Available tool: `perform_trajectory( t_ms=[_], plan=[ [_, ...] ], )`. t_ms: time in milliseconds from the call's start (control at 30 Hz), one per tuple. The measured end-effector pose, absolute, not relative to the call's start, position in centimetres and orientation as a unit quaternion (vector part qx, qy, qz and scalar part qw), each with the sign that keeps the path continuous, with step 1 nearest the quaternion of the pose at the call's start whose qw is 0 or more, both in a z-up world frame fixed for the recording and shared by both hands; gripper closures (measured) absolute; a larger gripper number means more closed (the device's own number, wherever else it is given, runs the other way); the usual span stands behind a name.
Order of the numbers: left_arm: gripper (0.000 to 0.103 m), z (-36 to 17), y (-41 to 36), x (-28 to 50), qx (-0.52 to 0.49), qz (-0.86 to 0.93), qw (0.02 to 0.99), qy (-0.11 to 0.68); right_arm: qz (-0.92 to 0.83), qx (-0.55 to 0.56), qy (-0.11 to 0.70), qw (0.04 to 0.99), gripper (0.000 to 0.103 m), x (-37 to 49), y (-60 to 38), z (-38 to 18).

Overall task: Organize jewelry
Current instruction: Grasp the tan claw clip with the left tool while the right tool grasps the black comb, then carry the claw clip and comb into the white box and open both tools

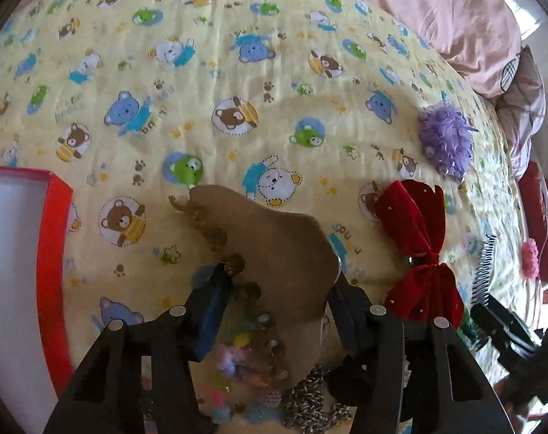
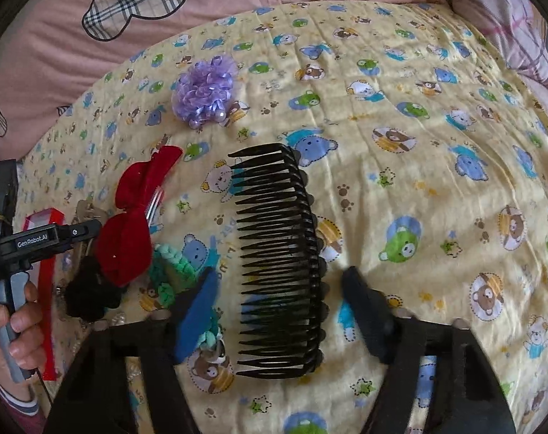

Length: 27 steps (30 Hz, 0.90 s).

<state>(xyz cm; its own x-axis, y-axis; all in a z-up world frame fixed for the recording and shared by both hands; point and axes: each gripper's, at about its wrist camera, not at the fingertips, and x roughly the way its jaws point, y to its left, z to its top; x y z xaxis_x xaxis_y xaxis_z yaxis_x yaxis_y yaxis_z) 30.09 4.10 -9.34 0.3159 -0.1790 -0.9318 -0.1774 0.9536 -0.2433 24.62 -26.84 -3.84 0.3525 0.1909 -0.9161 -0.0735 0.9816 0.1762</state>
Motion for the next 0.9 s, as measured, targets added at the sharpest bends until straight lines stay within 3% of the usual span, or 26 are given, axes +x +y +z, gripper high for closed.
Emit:
perform_trajectory(
  t_ms=[67,100,200,667,900],
  plan=[
    [0.051,-9.5,3.7,29.7,-0.138,0.001,0.797,0.587,0.076,0.050,0.564,0.820,0.059,24.7,-26.9,-3.8],
    [0.051,-9.3,3.6,29.7,-0.136,-0.001,0.800,0.585,0.074,0.053,0.562,0.822,0.072,24.6,-27.1,-3.7],
    [0.052,-8.8,3.3,28.5,-0.130,-0.005,0.799,0.587,0.074,0.073,0.552,0.827,0.082,24.4,-28.0,-2.9],
    [0.052,-1.6,4.3,22.2,-0.136,-0.025,0.834,0.534,0.133,0.113,0.515,0.839,0.096,22.4,-26.2,-0.1],
    [0.052,0.9,6.4,18.9,-0.144,-0.023,0.843,0.518,0.140,0.104,0.493,0.852,0.097,21.8,-24.8,2.1]
  ],
)
